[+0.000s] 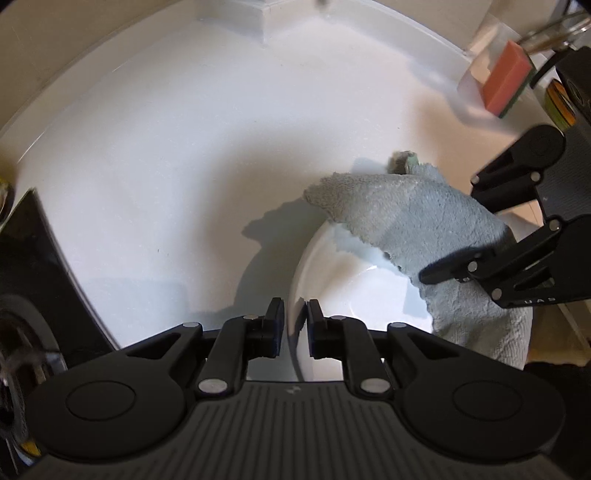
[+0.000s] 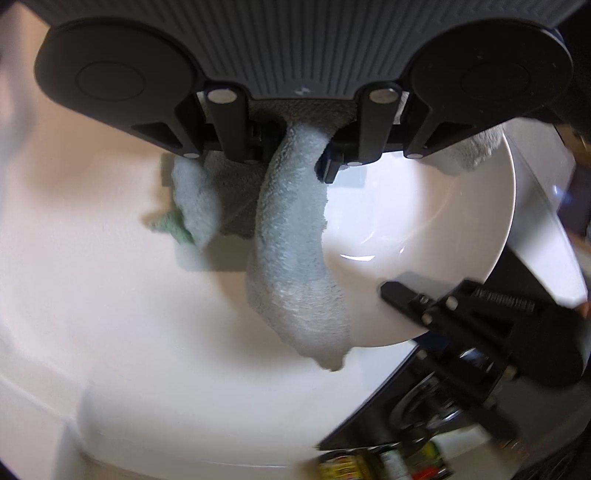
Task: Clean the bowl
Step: 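Sweep the towel along the bowl's inner wall with the right gripper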
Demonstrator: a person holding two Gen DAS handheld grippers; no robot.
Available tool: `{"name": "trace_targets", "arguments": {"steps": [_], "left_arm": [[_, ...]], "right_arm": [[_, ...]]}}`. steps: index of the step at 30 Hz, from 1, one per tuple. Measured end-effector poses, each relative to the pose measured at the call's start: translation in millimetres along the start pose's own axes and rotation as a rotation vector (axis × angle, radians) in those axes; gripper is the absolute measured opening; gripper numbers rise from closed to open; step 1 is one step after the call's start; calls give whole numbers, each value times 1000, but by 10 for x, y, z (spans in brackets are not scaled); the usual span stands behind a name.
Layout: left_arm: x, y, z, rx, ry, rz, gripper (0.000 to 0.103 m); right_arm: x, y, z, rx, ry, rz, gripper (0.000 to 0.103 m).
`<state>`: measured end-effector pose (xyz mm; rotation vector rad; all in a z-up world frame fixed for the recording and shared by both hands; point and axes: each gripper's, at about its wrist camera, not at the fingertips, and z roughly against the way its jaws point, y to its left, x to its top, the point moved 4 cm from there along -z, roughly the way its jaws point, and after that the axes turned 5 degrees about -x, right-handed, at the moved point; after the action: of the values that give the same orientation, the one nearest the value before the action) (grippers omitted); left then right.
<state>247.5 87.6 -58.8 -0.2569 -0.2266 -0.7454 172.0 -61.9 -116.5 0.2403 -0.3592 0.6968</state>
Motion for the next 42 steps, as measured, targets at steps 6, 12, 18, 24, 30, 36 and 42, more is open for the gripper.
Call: {"name": "trace_targets", "arguments": {"steps": [6,12,18,24,30,36,42], "left_arm": [[220,-22,-123,-103,34,-47,16],[131,-98,-132,-28,35,-40,10],[-87,-74,-49,47,-46,85,10],[-174,-133,-25,63,-74,106,12],[9,11,-5,-2,-17,43,19],[195,71,-59,-95,9,-13,19],[227,15,-132,-96,-6,4,14]], "right_arm": [[9,85,15,25,23,189,19],[184,8,-9,19,19,238,18],[244,-88,-10,-64,-3,-35,16],[-186,-35,62,-40,-9,-197,17],[231,168,-386,-11,-7,-74,18],[362,262,-450,0,20,115,19],[508,207,-430,40,53,321,19]]}}
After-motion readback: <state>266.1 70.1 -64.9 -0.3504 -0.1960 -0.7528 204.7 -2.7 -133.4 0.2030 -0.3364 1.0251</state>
